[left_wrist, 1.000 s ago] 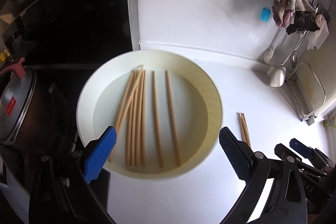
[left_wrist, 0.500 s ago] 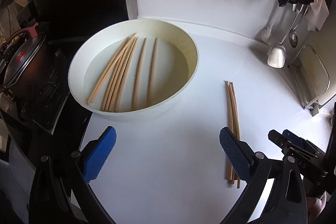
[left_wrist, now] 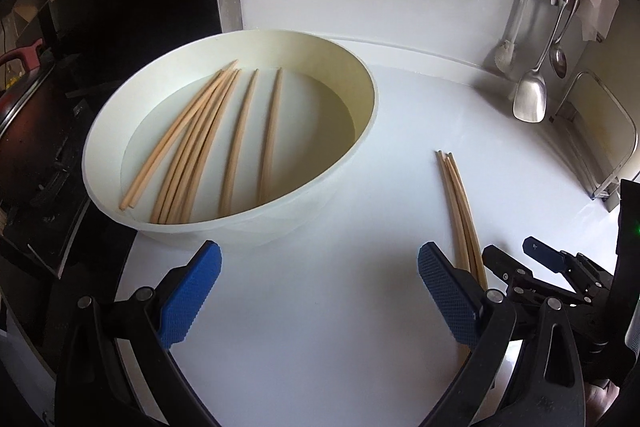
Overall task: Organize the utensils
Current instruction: 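Move both open grippers back toward the remaining chopsticks, then position both grippers over single chopsticks on the counter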
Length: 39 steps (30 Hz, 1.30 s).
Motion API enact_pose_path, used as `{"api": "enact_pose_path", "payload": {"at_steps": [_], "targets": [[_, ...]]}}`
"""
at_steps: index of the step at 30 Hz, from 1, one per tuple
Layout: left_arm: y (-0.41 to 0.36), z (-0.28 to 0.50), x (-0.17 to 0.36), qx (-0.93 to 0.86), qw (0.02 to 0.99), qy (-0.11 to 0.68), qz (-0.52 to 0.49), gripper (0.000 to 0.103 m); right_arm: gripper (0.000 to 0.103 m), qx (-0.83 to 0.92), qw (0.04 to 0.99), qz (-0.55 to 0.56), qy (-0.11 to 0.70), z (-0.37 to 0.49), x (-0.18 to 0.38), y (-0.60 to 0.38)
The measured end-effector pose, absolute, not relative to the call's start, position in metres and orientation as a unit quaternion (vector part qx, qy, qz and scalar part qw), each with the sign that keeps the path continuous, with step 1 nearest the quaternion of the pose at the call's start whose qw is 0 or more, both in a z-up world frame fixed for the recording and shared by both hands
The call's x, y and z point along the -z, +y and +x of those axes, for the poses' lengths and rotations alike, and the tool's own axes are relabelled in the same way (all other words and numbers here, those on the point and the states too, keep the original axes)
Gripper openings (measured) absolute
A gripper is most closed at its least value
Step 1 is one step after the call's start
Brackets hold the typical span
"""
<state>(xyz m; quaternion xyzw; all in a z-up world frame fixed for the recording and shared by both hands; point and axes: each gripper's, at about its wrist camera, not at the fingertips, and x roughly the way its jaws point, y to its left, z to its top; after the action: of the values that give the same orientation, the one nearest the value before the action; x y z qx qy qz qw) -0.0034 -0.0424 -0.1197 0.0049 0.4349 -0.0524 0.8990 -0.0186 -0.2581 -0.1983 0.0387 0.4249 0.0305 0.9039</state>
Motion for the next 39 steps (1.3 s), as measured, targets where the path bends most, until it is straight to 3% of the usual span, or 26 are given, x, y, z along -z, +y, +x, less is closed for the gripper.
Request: {"api": "enact_pose_path", "payload": {"at_steps": [21,39], "targets": [[-0.083,-0.009,0.138,0.08,0.889,0.45,0.016,0.097,0.064,0.009,0.907,-0.001,0.421,-0.032,0.208,-0.288],[-0.124,0.002,0.175,0.097,0.856,0.507,0.023,0.097,0.064,0.029,0.909,0.022,0.415,-0.044,0.206,-0.321]]}}
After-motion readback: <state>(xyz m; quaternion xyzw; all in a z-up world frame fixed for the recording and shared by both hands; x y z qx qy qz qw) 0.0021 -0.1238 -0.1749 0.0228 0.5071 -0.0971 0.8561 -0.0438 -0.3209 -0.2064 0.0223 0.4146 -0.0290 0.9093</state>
